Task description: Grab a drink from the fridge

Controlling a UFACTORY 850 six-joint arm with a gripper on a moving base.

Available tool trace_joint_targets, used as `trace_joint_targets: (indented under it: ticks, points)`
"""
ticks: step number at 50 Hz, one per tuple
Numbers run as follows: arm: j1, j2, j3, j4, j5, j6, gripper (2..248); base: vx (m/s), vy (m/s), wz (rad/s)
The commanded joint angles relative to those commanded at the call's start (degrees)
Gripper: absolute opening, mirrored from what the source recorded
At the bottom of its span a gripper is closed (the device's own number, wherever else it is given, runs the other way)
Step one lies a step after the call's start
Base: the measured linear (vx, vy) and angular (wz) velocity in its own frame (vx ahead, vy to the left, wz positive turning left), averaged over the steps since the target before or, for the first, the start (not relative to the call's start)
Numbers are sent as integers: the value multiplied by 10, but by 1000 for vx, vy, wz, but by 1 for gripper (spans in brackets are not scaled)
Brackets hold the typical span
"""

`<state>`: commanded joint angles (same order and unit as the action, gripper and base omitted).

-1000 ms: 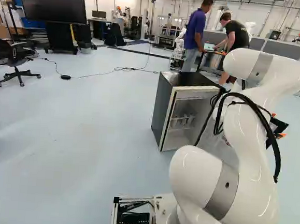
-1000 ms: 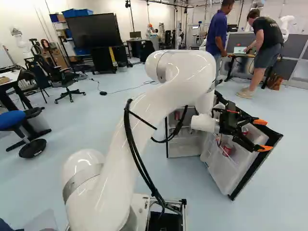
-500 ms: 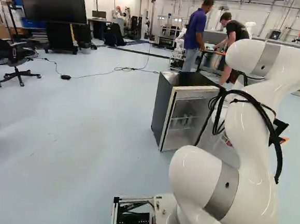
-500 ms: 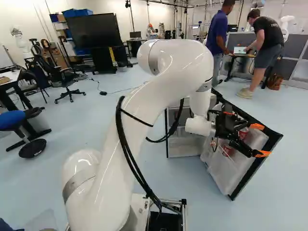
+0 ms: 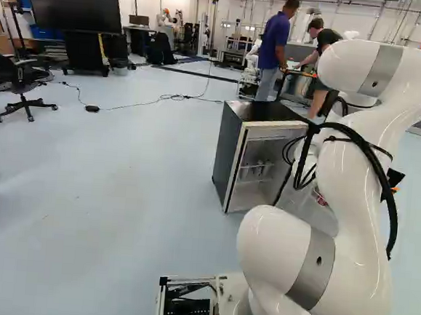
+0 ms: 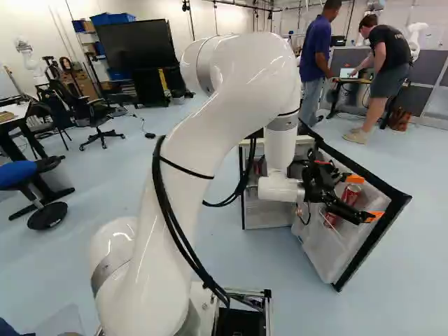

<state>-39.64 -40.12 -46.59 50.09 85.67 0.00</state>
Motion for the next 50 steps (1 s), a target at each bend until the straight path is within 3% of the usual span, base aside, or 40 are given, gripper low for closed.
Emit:
trace_joint_targets:
  ticks: [27,50]
  points:
    - [23,65,102,-163,0,0,247,0,0,0]
    - [25,73,114,-302,0,0,247,0,0,0]
